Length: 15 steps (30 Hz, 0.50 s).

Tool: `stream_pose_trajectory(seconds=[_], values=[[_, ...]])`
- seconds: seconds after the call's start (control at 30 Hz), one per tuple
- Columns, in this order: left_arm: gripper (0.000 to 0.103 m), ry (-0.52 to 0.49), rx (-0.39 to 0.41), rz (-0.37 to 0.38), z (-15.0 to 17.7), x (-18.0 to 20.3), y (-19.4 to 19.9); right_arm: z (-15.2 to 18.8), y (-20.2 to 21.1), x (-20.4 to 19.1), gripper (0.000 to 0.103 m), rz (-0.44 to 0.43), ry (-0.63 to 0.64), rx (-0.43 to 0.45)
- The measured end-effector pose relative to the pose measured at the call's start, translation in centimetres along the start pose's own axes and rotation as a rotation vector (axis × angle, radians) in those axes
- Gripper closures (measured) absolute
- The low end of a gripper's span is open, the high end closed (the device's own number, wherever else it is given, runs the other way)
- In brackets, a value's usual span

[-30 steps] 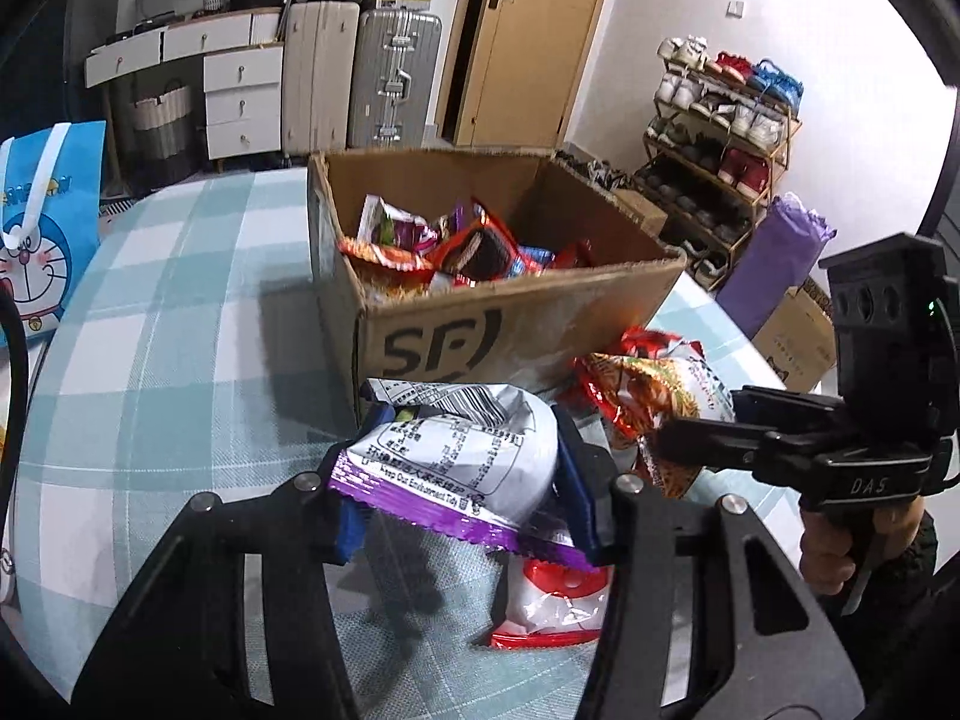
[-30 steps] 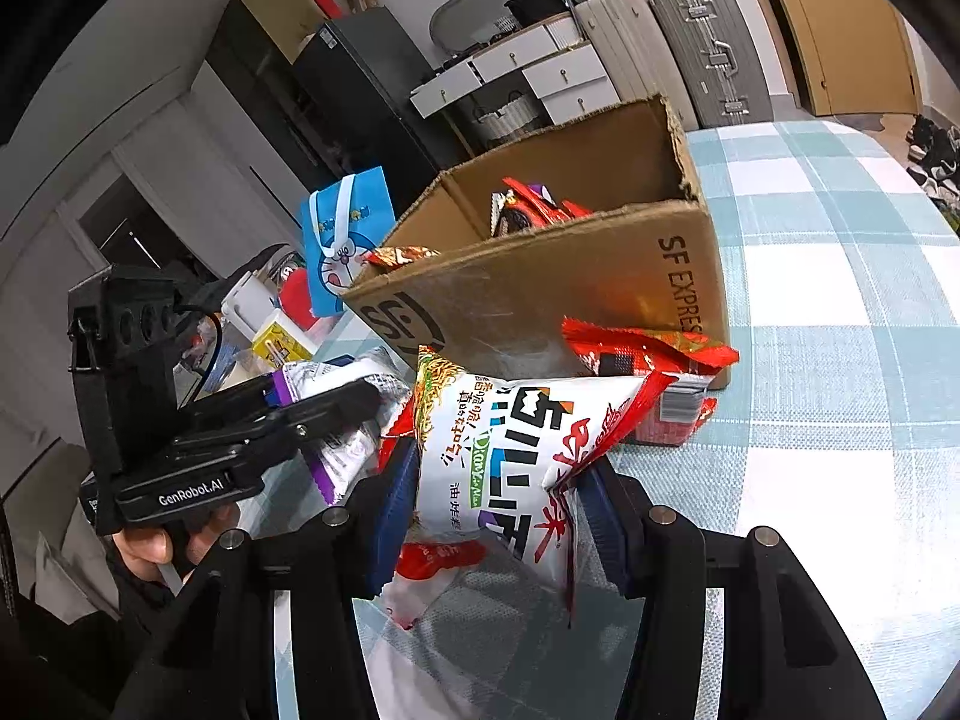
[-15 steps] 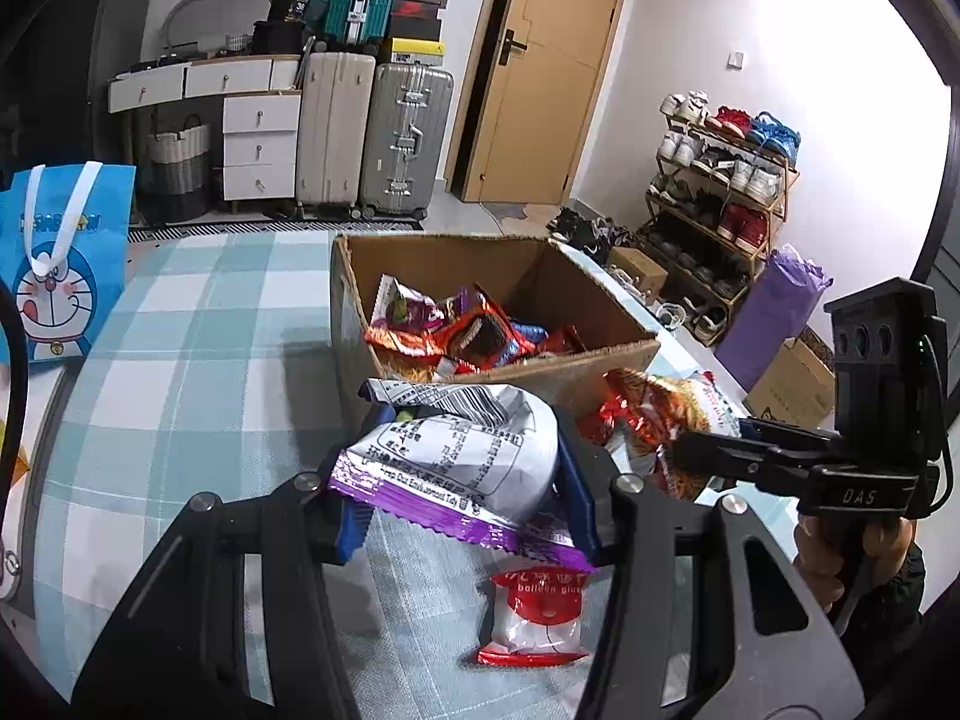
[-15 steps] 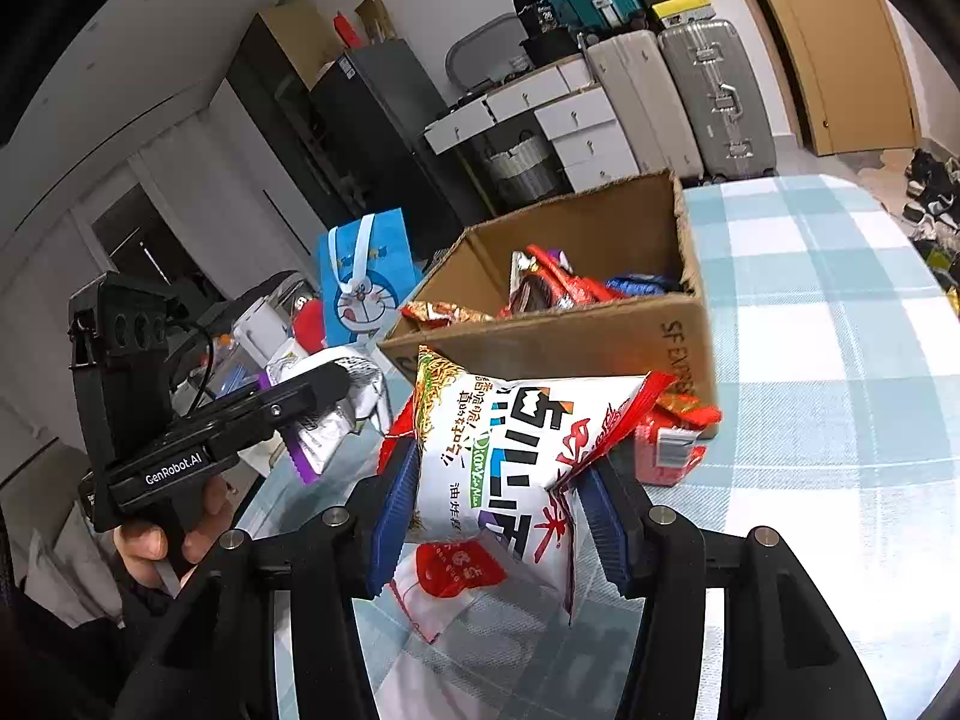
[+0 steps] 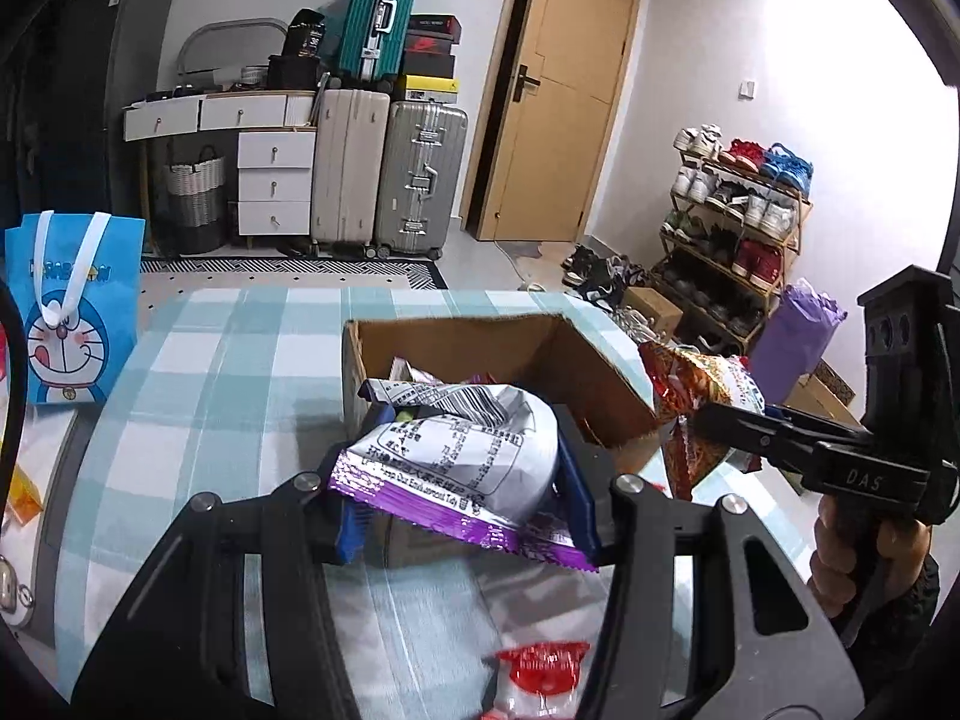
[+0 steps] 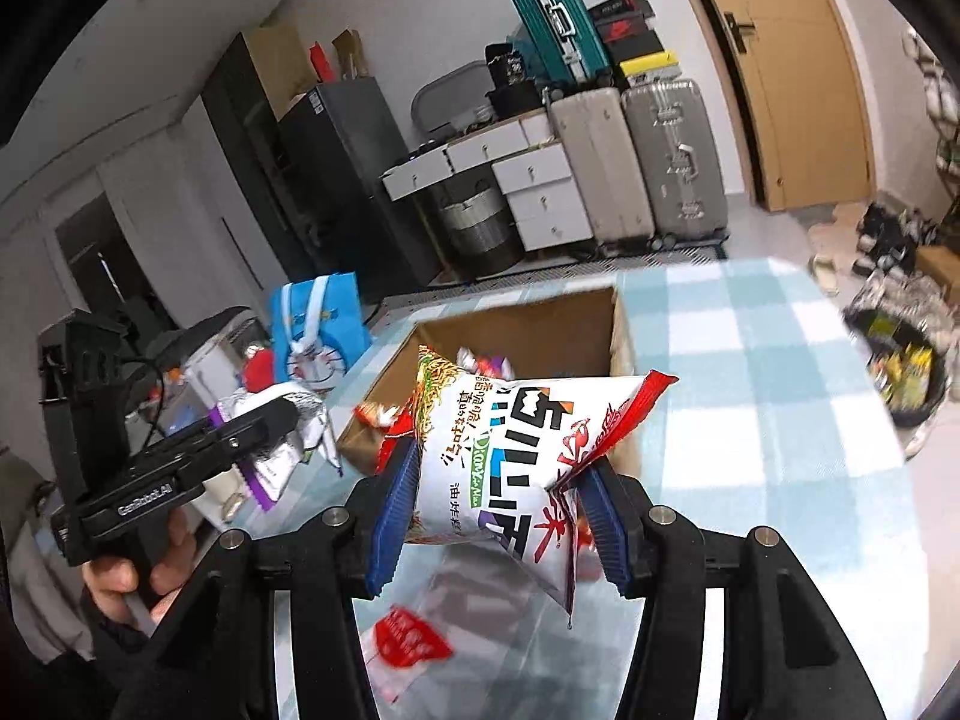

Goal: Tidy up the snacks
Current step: 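Carry the noodle bag and silver-purple bag up over the cardboard box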

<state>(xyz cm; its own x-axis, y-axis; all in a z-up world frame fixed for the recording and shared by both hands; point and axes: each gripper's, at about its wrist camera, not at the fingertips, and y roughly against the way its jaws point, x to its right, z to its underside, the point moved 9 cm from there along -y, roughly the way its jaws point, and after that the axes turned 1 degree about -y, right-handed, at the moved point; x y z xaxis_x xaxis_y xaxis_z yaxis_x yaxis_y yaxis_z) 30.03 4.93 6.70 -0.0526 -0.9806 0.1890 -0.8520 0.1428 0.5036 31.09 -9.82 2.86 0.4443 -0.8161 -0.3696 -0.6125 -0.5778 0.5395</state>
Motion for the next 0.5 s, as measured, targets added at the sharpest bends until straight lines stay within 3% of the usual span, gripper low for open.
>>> stream_pose_trajectory(seconds=[0.5], values=[[0.054, -0.004, 0.005, -0.032, -3.8, -0.8, -5.0, -5.7, -4.7, -0.6, 0.050, 0.061, 0.103, 0.001]])
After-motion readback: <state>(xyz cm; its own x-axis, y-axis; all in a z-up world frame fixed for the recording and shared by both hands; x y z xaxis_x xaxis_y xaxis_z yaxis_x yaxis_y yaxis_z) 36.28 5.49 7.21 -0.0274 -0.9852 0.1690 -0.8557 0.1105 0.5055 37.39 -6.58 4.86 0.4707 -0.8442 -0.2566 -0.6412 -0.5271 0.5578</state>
